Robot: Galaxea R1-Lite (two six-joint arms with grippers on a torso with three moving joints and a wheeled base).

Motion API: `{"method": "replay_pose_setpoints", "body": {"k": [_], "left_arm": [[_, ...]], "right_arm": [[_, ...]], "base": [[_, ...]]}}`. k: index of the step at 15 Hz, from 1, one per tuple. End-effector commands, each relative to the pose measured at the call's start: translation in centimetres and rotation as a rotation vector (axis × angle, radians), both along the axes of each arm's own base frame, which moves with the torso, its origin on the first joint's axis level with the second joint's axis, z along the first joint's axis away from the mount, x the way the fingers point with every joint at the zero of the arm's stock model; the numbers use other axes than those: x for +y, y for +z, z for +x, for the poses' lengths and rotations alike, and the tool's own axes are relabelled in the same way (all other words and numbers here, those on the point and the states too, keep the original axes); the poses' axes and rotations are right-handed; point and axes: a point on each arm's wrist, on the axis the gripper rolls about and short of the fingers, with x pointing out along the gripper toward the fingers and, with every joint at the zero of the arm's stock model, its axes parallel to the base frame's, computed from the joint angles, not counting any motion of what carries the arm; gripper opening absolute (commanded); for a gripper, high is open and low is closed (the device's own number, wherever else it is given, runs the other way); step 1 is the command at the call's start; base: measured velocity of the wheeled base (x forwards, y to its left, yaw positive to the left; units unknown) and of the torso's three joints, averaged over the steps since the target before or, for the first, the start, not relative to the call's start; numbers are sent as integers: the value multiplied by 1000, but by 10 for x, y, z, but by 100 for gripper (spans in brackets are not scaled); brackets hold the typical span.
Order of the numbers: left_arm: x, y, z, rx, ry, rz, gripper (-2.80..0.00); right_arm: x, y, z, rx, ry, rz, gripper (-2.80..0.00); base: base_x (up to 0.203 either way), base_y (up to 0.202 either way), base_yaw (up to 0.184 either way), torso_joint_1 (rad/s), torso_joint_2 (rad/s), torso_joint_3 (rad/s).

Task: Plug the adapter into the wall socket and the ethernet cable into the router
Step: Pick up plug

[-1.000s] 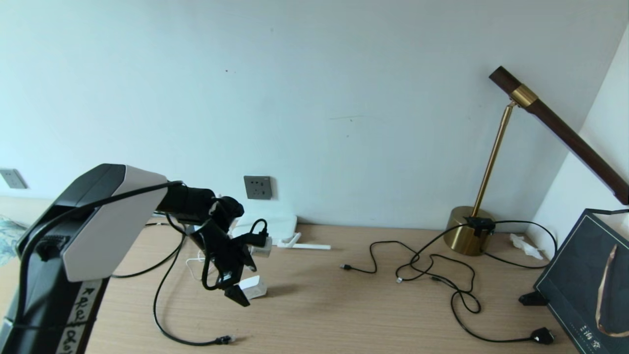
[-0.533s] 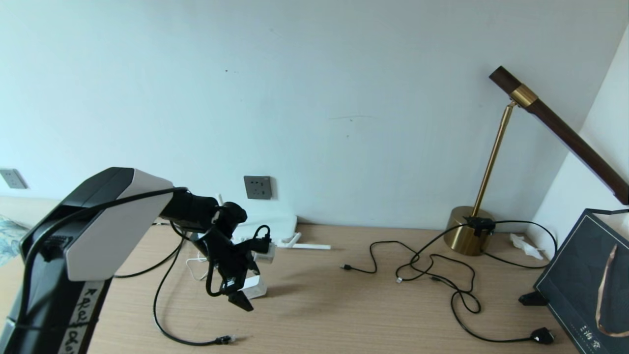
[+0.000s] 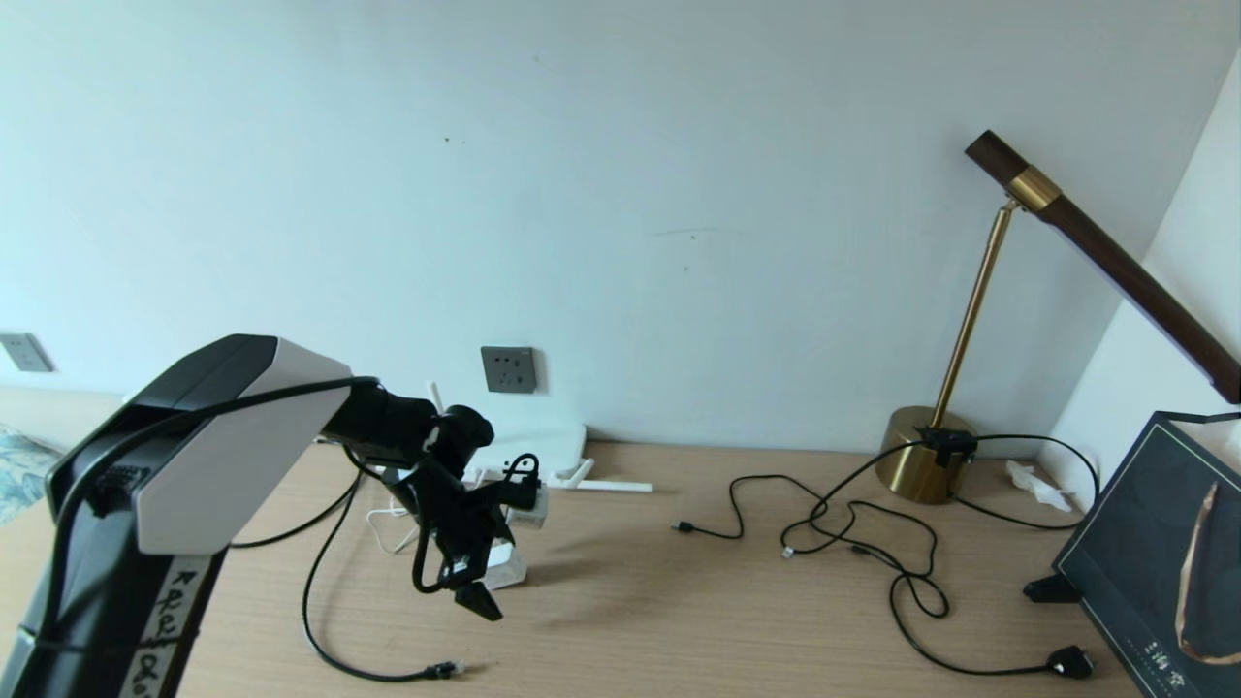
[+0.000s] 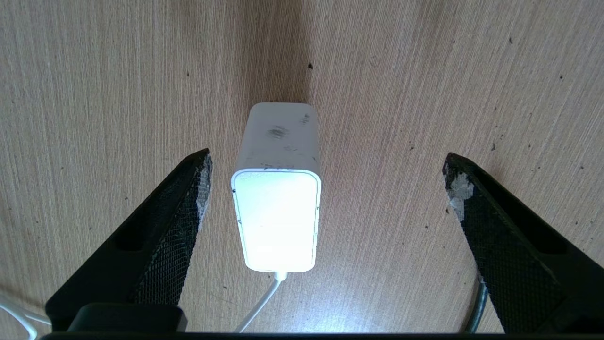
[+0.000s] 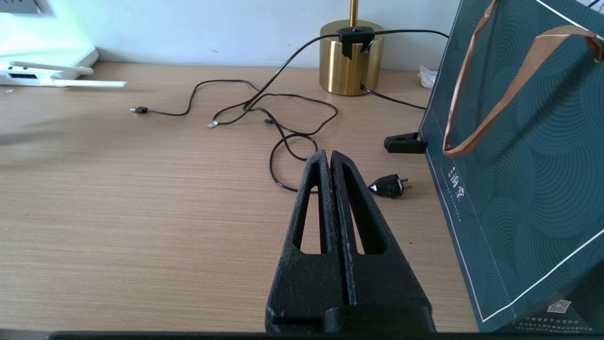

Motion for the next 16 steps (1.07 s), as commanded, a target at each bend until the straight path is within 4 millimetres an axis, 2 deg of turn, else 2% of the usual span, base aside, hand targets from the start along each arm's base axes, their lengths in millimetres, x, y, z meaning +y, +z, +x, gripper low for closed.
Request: {"method": "replay_pose_setpoints", "body": {"k": [1,16], "left_arm": [[0,1,-1,0,-7,-1,0],[-1,1,-1,-5,-8,1,0]], "right_arm": [[0,0,0,1,0,0,-280],[0,0,0,1,-1,0,-280]], "base": [[0,0,0,0,0,0],[0,0,0,0,0,0]]}}
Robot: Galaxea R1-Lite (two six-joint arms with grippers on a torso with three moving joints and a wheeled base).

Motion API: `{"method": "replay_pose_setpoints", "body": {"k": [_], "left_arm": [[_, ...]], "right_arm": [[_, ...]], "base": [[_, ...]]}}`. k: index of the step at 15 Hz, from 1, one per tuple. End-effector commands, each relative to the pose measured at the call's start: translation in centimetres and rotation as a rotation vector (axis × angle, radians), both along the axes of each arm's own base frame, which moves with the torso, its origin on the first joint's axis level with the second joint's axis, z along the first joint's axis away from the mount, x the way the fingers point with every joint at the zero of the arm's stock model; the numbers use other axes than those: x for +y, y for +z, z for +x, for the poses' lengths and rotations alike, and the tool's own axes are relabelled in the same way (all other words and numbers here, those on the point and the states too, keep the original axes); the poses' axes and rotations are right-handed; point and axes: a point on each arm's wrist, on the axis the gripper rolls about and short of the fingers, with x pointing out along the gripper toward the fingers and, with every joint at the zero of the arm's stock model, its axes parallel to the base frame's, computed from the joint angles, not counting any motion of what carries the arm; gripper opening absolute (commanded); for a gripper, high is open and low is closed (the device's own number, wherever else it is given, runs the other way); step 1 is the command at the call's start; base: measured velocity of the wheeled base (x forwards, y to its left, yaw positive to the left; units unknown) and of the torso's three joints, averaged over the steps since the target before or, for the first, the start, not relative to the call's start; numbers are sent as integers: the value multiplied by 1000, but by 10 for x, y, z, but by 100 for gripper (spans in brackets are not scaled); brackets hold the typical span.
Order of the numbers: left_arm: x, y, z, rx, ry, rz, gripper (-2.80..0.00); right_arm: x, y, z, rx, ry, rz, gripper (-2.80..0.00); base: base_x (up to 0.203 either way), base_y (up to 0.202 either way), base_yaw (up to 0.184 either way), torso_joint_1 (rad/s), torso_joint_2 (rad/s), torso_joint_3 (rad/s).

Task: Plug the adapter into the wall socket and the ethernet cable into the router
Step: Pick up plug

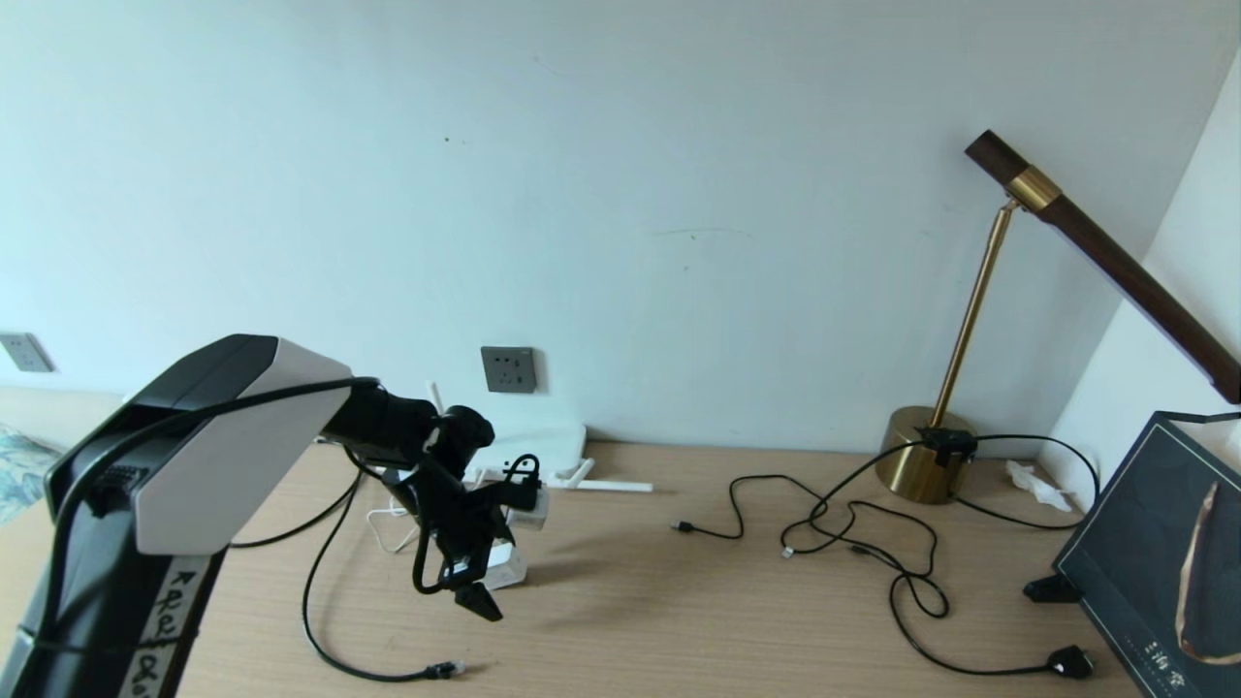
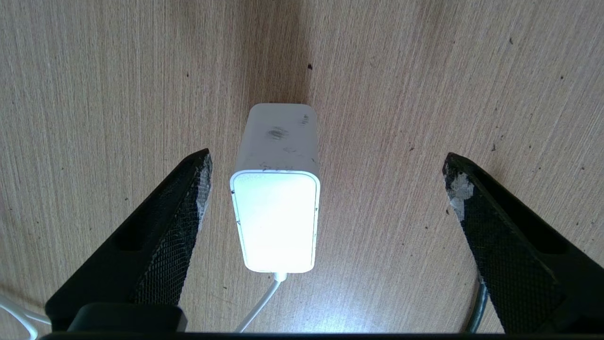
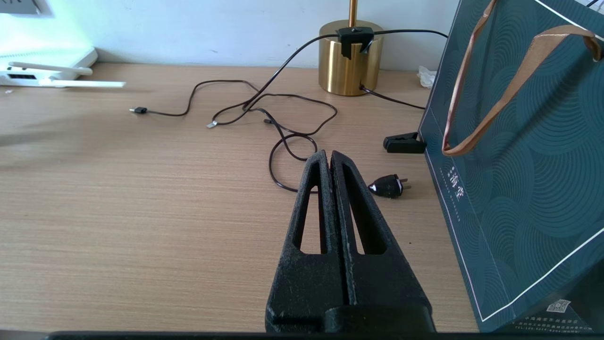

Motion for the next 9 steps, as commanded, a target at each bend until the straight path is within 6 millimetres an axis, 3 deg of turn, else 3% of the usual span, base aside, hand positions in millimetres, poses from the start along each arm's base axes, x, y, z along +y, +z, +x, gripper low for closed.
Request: {"method": "replay_pose_setpoints", "body": {"k": [1,5,9], "left_arm": [[0,1,0,-2,-6,-1,0],[0,2,0,-3,-6,-1,0],[0,2,0,-4,-6,4,0]], "right_arm": [[0,0,0,1,0,0,-280],[0,0,0,1,0,0,-280],[0,0,0,2,0,0,-280]], "base": [[0,0,0,0,0,0],[0,0,0,-12,20,14],[0,0,0,-148,342,194]]}}
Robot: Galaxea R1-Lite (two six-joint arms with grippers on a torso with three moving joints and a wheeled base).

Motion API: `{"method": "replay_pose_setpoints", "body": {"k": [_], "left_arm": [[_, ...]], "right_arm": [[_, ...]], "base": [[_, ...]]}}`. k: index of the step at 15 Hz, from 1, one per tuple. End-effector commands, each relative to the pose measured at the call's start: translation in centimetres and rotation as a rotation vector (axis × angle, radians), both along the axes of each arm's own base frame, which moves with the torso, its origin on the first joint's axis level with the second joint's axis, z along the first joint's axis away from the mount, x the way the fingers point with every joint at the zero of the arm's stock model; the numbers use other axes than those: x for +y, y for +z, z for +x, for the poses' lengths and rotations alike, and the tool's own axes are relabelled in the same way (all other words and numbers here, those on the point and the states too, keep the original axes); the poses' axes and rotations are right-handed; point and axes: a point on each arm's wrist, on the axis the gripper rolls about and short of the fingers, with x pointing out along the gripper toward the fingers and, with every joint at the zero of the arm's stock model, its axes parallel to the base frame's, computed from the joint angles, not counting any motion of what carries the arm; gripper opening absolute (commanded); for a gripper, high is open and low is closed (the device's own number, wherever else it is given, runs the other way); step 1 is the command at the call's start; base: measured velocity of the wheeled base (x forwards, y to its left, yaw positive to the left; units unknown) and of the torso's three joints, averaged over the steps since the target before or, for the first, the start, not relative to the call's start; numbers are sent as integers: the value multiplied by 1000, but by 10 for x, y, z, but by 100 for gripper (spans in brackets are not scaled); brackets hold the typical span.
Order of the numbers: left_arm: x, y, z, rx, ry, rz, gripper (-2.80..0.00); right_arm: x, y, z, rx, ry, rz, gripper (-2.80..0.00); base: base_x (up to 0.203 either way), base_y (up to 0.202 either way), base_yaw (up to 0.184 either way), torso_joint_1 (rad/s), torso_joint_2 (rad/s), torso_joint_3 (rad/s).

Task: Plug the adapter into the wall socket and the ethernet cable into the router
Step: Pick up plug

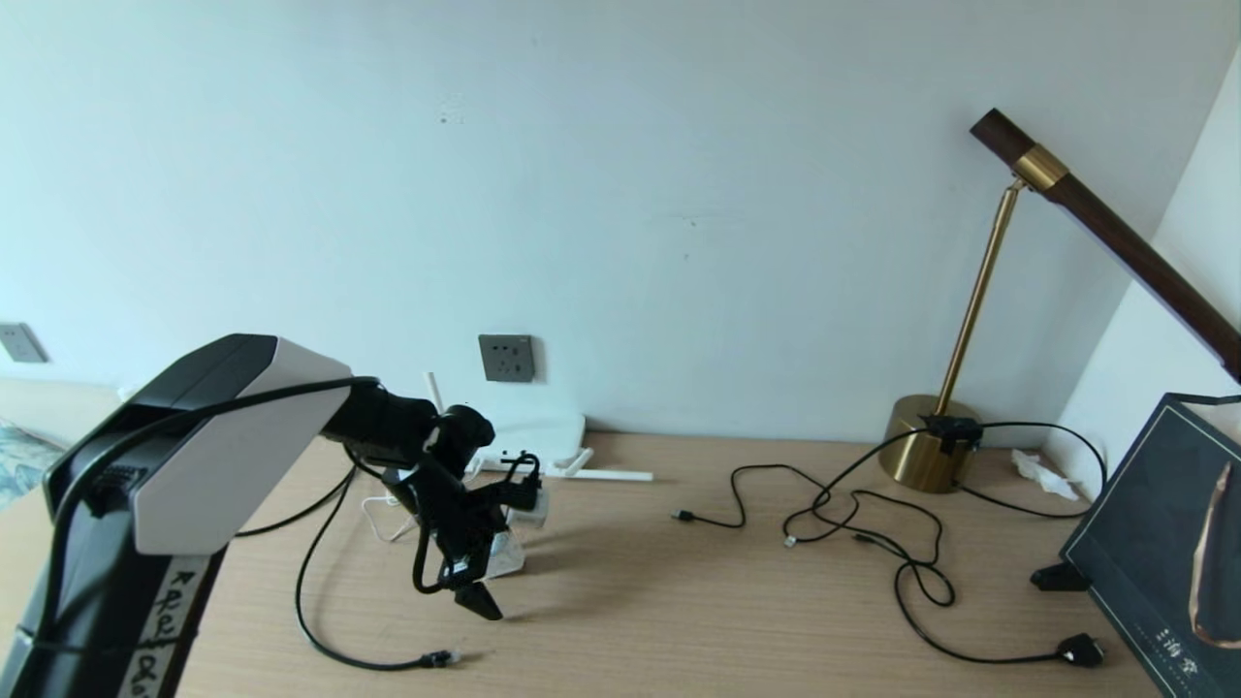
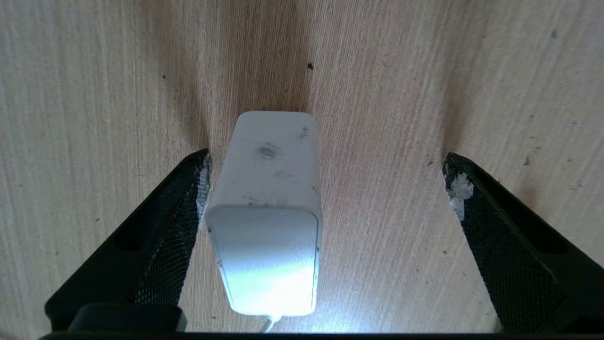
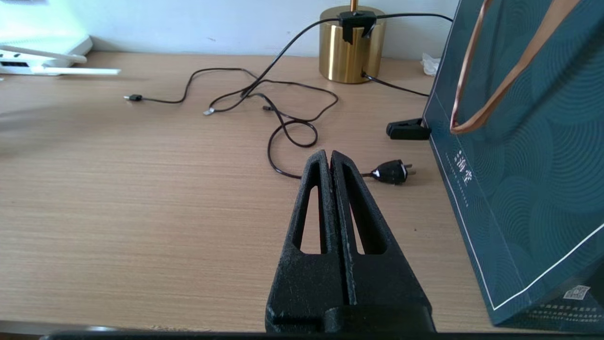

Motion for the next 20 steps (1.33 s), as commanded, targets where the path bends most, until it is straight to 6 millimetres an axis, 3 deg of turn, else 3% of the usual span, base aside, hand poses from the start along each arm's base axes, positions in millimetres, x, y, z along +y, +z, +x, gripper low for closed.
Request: {"method": "replay_pose_setpoints", "body": {"k": [1,11,20], "left_arm": [[0,1,0,-1,-5,1,0],[2,21,3,-24,-1,3,0],[1,19,10,-46,-1,-5,0]], "right_arm": [[0,0,0,0,0,0,-280],[0,0,0,1,0,0,-280],[0,0,0,0,0,0,-280]], "base": [[0,0,0,-69,193,113],[0,0,0,-6,15,10],[0,0,0,0,0,0]]}}
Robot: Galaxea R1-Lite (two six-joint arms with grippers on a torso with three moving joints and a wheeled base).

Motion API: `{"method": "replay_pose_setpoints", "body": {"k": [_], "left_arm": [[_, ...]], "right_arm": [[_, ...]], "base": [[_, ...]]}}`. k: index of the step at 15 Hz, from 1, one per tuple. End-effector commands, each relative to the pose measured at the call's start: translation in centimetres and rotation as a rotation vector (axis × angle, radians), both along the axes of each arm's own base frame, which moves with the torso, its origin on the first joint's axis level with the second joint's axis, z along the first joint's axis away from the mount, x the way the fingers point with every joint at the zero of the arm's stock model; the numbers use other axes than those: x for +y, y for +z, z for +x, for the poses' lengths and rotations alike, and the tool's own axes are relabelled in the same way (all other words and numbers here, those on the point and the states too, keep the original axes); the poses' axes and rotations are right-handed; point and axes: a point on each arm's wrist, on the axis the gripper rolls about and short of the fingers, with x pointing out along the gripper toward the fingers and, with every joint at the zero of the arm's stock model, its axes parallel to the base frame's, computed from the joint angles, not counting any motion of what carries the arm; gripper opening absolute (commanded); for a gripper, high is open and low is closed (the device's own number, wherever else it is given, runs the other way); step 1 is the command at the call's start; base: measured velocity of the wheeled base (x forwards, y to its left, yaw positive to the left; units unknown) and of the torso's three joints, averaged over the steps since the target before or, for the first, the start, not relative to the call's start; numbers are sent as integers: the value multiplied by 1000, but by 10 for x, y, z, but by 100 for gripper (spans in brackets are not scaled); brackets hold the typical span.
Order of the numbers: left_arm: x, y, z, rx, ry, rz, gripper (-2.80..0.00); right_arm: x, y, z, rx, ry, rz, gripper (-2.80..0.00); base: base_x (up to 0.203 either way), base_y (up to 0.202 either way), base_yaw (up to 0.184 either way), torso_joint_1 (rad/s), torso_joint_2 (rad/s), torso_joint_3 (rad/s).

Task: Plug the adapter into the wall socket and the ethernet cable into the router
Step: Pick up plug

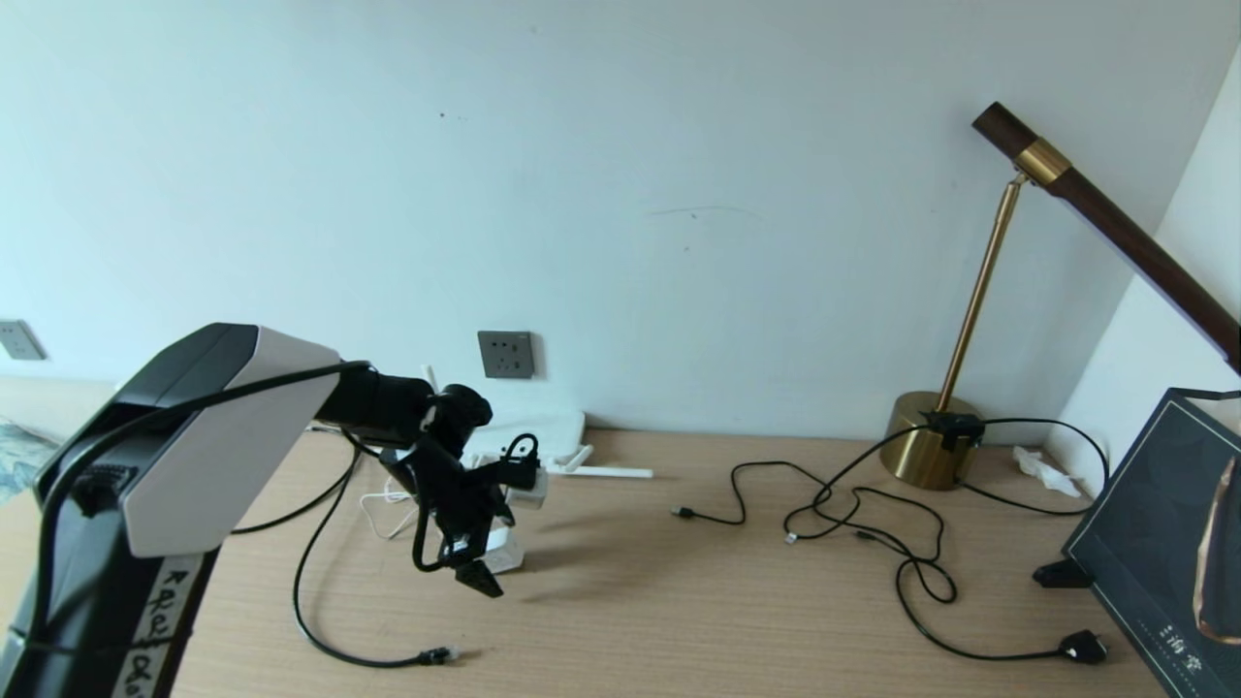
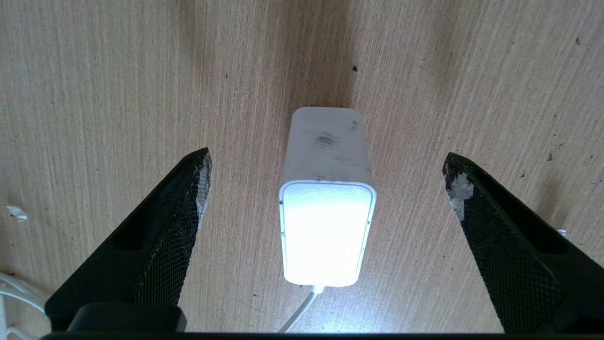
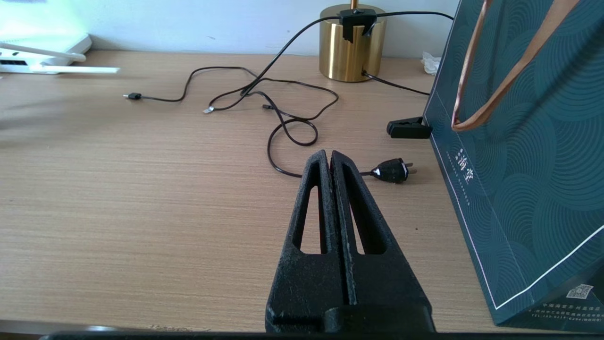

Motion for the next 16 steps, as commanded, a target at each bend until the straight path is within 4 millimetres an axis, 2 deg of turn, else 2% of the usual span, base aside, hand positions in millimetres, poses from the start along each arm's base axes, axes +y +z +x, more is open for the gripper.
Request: {"method": "replay_pose_setpoints", "body": {"k": [1,16], "left_arm": [[0,-1,1,1,-6,-1,0],[0,-5,4,2,-5,-2,0]], "right_arm": [[0,0,0,2,0,0,-280],[0,0,0,2,0,0,-280]], "base": [[0,0,0,0,0,0],[0,0,0,0,0,0]]}}
